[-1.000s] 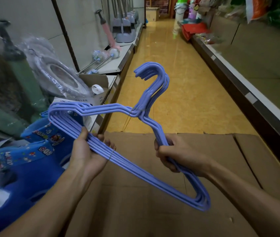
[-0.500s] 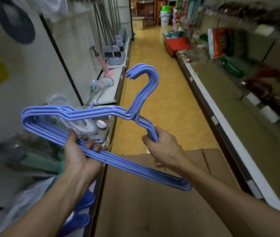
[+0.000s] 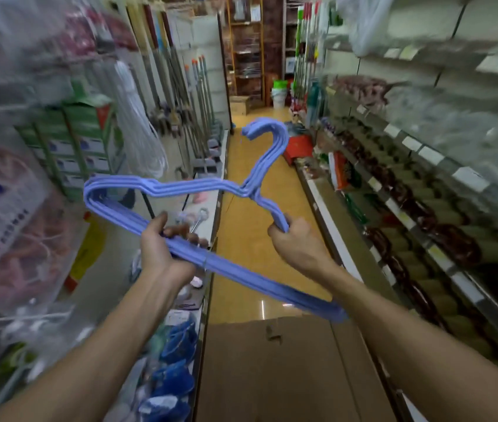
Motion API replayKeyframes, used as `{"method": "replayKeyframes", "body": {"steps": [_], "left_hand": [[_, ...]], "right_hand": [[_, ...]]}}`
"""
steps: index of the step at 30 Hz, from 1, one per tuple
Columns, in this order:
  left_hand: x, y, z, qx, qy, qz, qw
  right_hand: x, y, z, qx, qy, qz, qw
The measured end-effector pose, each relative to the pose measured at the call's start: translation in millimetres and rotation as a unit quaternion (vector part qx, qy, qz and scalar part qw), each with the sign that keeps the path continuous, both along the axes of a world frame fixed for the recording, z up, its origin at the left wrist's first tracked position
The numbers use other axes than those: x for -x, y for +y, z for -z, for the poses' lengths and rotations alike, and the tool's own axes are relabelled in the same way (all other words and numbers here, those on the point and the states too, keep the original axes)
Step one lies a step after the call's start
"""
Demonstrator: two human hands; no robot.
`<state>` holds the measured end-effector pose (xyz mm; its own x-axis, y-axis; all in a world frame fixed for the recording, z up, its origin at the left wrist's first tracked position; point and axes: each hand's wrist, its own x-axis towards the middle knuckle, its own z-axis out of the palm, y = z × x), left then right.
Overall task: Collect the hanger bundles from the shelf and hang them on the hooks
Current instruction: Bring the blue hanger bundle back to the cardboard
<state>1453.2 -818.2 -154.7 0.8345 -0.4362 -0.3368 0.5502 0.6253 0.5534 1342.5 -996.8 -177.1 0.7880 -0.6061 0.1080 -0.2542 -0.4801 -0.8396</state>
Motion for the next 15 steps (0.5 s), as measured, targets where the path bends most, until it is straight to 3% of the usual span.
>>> {"method": "replayKeyframes", "body": {"steps": [6,15], "left_hand": [[46,11,-92,0.004,-0.059,-0.033,0.998],[156,26,-135,0.031,-0.087,-0.133,0.987]], "right_hand": [[46,9,-104,0.045,-0.044,-0.038,0.997],[116,13,-144,0.06,-0.105,-0.122,0.985]]}}
